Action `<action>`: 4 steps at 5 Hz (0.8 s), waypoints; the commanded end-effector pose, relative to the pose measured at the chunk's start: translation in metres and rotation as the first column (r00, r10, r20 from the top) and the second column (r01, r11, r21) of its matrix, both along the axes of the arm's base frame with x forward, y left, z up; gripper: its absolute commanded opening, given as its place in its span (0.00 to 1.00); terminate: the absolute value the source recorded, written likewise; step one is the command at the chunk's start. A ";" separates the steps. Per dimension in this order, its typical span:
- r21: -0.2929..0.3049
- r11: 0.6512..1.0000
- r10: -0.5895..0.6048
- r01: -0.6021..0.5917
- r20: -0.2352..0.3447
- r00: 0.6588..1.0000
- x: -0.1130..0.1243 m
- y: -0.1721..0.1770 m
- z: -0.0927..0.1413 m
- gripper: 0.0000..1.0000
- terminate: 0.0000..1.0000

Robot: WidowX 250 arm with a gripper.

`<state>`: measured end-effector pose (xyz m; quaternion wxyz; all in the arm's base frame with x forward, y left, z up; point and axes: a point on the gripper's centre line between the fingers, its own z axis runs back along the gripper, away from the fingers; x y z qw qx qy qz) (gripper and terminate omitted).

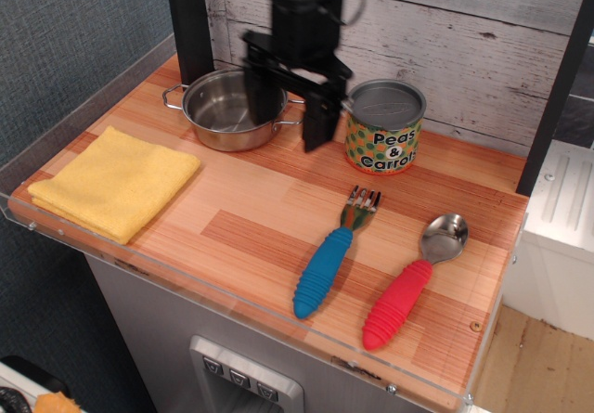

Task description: Move the can to the right of the pot

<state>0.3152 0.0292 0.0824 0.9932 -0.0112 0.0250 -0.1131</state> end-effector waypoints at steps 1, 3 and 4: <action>0.063 0.967 0.248 -0.248 0.016 0.969 -0.040 0.032 0.035 1.00 0.00; 0.079 0.845 0.531 -0.529 -0.010 0.847 -0.061 0.063 0.047 1.00 0.00; 0.036 0.787 0.617 -0.616 -0.010 0.787 -0.071 0.073 0.054 1.00 0.00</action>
